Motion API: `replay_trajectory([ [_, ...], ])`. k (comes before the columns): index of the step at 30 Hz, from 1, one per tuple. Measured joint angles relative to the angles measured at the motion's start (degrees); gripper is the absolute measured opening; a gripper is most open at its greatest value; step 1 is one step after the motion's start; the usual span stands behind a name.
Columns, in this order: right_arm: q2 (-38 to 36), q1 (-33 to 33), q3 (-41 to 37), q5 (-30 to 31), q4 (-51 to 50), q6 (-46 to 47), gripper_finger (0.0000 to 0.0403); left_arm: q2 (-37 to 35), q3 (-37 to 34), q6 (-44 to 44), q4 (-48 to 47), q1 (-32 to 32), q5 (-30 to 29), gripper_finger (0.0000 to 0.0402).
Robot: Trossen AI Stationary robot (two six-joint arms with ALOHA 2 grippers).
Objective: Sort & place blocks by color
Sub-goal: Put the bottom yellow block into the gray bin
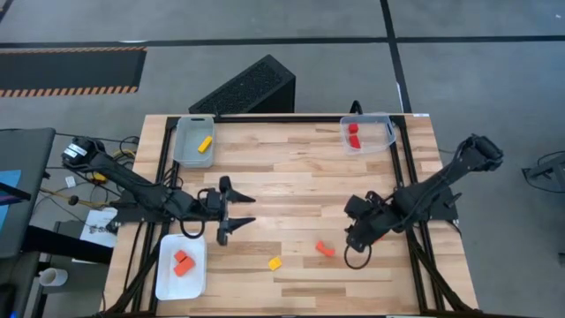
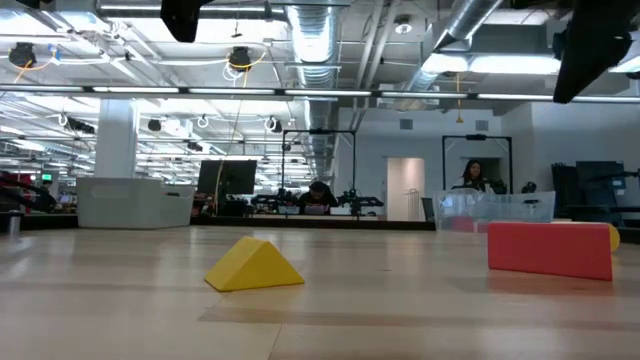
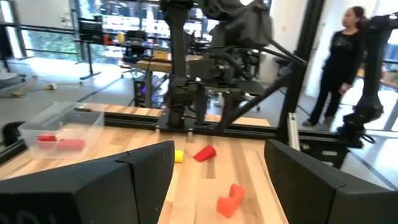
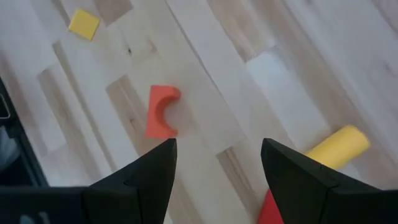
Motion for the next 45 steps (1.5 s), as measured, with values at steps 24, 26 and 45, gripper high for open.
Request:
replay_trajectory([
  [24,15.9,0.4,0.0,-6.8,-0.8,-0.7,0.0260,0.0,0.0,-1.7,-1.0,0.0,-3.1,0.0238],
  [26,16.1,-0.4,0.0,-6.7,-6.4,0.7,0.0260,0.0,0.0,-1.7,-1.2,0.0,-3.1,0.0238],
  [45,4.6,-21.9,-8.4,-4.9,-9.1,-3.6,0.0260,0.0,0.0,-3.9,-3.8,0.0,-2.2,0.0238],
])
